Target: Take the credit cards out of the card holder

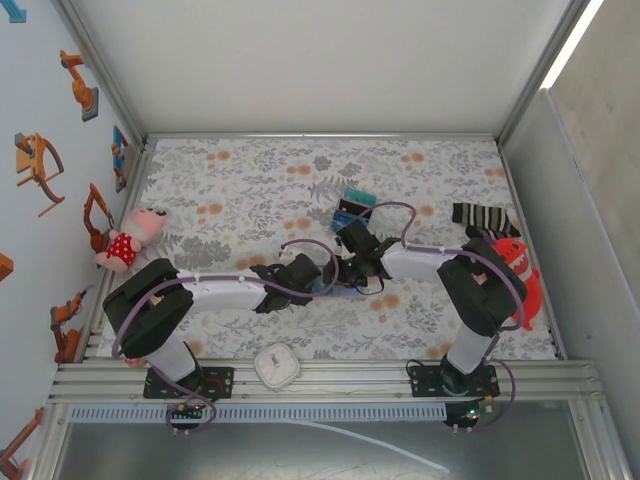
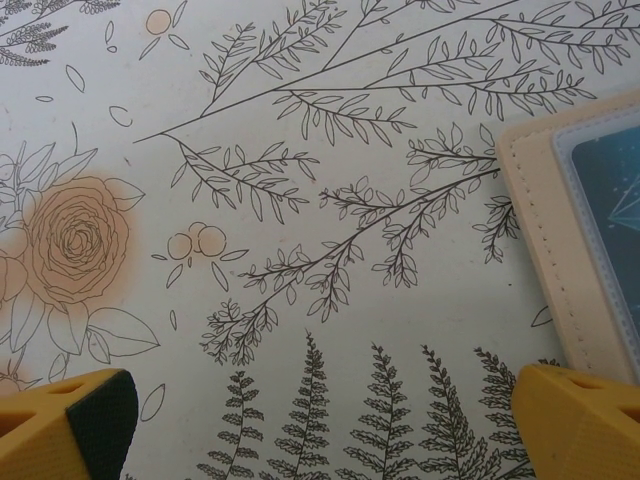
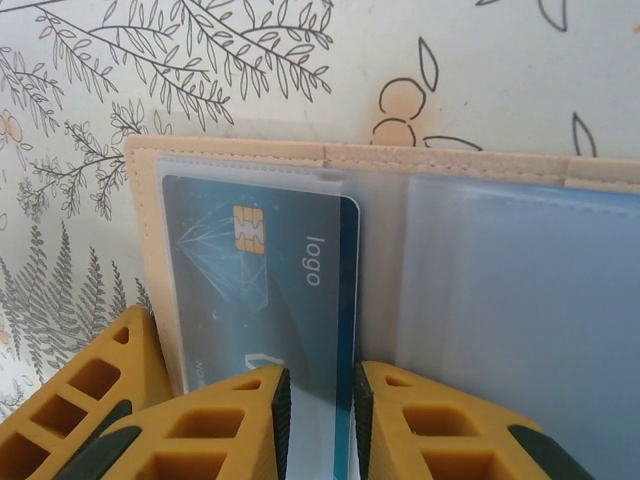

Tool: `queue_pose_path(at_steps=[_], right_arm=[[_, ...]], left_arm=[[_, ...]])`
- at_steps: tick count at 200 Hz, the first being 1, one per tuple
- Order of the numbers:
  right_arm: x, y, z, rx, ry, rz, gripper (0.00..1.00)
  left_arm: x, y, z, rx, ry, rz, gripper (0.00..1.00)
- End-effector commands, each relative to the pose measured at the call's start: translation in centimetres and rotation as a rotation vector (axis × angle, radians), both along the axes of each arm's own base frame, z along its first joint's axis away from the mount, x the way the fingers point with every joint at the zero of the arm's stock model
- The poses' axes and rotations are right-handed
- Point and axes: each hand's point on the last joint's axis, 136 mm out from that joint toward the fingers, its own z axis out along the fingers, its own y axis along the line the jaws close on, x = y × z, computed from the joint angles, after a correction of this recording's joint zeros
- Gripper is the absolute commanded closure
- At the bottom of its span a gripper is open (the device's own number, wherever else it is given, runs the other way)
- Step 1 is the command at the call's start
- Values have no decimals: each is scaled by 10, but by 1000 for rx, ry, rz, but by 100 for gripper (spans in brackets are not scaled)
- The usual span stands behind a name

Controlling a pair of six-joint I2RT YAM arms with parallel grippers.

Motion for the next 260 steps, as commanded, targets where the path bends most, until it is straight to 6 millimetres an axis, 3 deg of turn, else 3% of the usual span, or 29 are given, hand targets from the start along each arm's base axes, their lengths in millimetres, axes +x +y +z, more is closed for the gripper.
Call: queue_pose_path(at_steps=[1, 47, 115, 260], right_arm=[[-3, -6, -1, 19, 15, -28, 76], [-5, 0, -2, 84, 25, -18, 76], [0, 13, 27, 400, -44, -23, 78], [3, 6, 26, 438, -59, -34, 91]], left_arm=[[-9, 17, -13, 105, 49, 5, 3], [-9, 16, -13, 122, 57, 4, 3], [-17, 22, -18, 157, 103, 17, 3], [-16, 24, -17, 187, 110, 36, 3]])
